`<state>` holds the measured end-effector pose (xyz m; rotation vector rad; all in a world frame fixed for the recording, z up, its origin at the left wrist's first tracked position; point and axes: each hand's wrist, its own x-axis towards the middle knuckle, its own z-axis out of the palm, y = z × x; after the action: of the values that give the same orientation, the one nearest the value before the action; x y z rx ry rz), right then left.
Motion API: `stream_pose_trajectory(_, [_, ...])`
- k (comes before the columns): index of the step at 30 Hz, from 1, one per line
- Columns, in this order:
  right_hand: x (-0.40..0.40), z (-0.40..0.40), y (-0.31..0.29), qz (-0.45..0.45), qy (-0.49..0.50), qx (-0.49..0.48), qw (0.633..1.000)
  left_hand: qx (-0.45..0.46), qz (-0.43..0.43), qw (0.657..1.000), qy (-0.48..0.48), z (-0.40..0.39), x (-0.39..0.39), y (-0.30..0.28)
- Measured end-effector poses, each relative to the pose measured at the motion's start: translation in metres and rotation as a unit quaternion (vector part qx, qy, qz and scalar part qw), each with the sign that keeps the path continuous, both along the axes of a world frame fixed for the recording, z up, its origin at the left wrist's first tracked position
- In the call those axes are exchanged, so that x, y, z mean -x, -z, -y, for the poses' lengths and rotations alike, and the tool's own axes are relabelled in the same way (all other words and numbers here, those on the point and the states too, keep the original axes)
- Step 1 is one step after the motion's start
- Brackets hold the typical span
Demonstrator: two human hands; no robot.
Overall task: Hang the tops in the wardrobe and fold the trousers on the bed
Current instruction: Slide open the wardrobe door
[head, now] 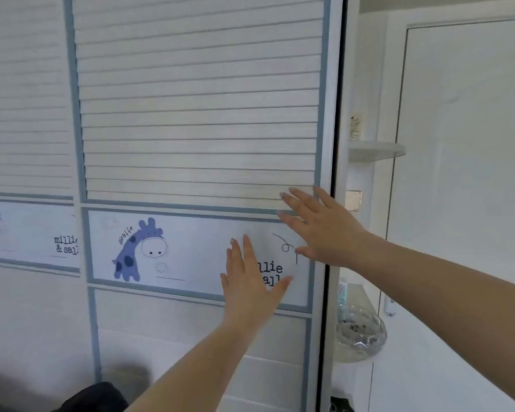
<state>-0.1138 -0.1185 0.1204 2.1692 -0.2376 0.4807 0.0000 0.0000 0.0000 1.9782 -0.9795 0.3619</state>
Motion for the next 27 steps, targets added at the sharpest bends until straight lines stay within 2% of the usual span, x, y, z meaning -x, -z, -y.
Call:
stream_pose_trajectory(3, [-0.025, 0.024, -0.006, 0.034, 0.005, 0.026, 0.999, 0.04, -0.066, 0.997, 0.004, 0.037, -0.006, 0.003])
stream_pose_trajectory(7, [-0.05, 0.047, 0.002, 0.049, -0.005, 0.031, 0.998, 0.107, -0.102, 0.989, 0.019, 0.071, -0.015, 0.011])
stream_pose_trajectory(12, [-0.066, 0.056, 0.008, 0.073, -0.025, 0.039, 0.996, 0.153, -0.073, 0.985, 0.022, 0.087, -0.018, 0.023])
stream_pose_trajectory(19, [-0.087, 0.05, 0.01, 0.075, -0.057, 0.034, 0.995, 0.188, -0.108, 0.976, 0.019, 0.084, -0.035, 0.022])
stream_pose_trajectory(27, [-0.127, 0.027, 0.012, 0.094, -0.088, 0.038, 0.991, 0.177, -0.105, 0.979, 0.003, 0.058, -0.073, 0.022])
